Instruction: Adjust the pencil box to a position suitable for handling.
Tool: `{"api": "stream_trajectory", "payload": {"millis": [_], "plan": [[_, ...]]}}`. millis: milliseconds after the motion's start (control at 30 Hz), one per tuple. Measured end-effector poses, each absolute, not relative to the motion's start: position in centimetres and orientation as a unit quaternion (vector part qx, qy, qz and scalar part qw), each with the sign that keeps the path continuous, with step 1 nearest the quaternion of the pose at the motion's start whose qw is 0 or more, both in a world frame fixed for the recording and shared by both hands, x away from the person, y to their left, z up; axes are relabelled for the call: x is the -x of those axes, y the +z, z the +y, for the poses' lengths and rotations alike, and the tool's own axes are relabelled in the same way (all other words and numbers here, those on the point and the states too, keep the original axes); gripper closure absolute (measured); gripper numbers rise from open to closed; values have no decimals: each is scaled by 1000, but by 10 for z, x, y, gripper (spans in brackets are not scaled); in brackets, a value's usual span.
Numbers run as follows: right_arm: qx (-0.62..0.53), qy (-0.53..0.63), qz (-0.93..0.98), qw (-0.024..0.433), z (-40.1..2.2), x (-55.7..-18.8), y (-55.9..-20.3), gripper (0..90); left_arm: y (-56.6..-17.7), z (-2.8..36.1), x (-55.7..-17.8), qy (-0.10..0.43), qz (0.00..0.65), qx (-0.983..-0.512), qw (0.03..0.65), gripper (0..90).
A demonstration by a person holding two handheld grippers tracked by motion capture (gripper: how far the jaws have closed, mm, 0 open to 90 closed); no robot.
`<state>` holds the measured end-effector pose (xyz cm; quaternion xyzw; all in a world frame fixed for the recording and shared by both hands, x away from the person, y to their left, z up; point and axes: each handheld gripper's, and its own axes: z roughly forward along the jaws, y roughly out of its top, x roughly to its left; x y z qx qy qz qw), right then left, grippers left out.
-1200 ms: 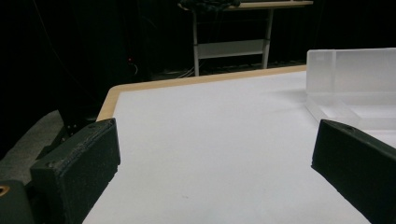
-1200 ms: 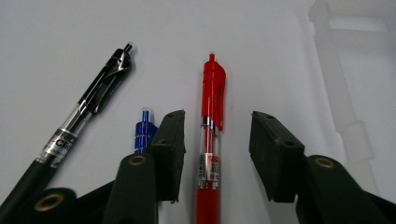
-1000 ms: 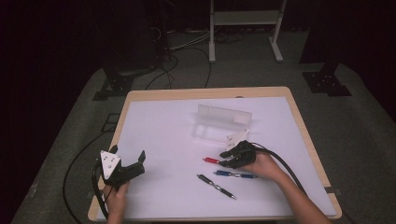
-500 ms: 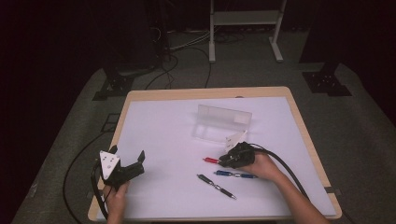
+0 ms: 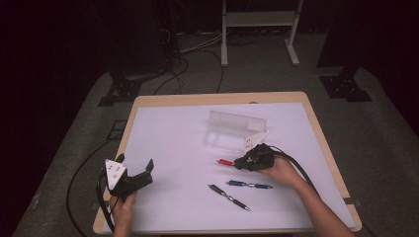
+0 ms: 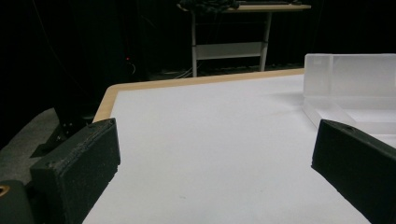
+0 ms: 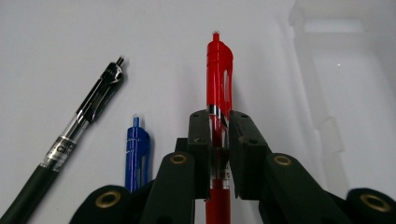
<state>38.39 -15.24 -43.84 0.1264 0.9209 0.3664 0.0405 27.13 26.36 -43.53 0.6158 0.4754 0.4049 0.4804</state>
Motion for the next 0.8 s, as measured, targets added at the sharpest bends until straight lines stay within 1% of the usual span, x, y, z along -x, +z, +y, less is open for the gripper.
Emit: {"api": "stream_trajectory", "payload": {"millis": [200,233,400,433,500,600,633,700,800], "plan": [[-136,378,914,51,-158,-386,-421,786,-435,264,-271,406,475,-615,481,4],[-134,385,911,61,-160,-386,-415,786,-436,264,-272,406,475,-617,479,4],[-145,394,906,59,-165,-391,-404,787,-435,263,-272,406,473,-618,479,4],[-142,394,906,67,-166,-392,-399,787,-435,263,-272,407,474,-616,479,4],[-142,396,905,68,-167,-394,-396,787,-435,264,-272,407,475,-616,479,4],[-148,397,903,67,-170,-400,-392,787,-435,264,-272,407,474,-616,479,4],[-152,399,902,60,-170,-402,-389,787,-436,264,-272,408,474,-616,479,4],[-142,408,899,72,-169,-402,-379,787,-436,265,-272,407,475,-616,479,4],[-140,407,900,71,-168,-405,-375,787,-436,264,-273,406,475,-616,479,4]]}}
